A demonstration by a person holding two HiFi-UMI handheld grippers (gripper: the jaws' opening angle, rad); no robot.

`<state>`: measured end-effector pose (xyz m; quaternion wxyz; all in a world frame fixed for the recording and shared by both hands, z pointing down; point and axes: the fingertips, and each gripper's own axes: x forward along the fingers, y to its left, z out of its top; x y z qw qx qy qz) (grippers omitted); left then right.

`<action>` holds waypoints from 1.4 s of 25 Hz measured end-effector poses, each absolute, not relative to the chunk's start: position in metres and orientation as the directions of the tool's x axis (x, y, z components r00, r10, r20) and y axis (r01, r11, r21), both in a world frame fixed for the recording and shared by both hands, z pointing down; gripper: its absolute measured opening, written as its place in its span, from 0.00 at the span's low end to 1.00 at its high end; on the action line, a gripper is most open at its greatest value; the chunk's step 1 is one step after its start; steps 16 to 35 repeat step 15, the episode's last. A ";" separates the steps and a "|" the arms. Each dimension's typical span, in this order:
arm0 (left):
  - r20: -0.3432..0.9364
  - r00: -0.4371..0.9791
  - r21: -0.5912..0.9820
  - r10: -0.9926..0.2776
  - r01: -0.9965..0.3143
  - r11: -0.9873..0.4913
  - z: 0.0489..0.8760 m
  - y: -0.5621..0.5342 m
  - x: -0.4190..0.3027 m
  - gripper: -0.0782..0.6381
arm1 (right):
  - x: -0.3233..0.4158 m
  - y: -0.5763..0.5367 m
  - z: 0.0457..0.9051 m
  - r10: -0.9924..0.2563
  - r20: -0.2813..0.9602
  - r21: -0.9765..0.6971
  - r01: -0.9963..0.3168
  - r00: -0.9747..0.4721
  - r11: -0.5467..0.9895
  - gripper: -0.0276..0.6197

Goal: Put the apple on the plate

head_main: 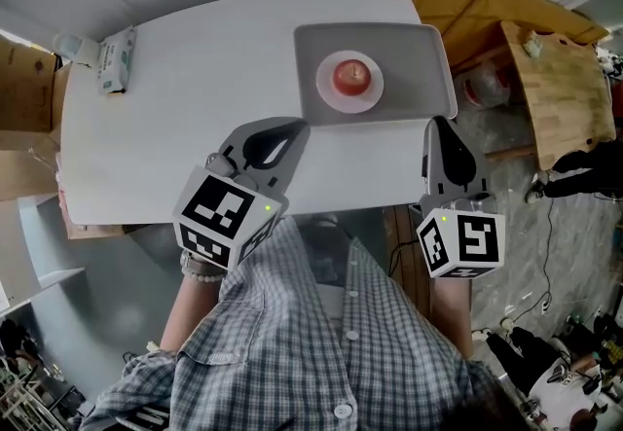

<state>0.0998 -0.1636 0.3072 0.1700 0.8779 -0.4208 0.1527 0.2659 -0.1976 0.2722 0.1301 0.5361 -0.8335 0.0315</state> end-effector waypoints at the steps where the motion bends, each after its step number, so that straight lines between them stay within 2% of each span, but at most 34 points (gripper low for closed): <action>1: 0.413 0.598 0.168 -0.687 -0.792 -0.588 0.308 -0.164 0.100 0.12 | 0.266 -0.198 0.273 -0.886 0.253 0.087 -0.903 -0.390 0.422 0.09; 35: 0.412 0.590 0.168 -0.694 -0.798 -0.579 0.311 -0.167 0.097 0.12 | 0.269 -0.199 0.282 -0.883 0.278 0.085 -0.906 -0.378 0.414 0.09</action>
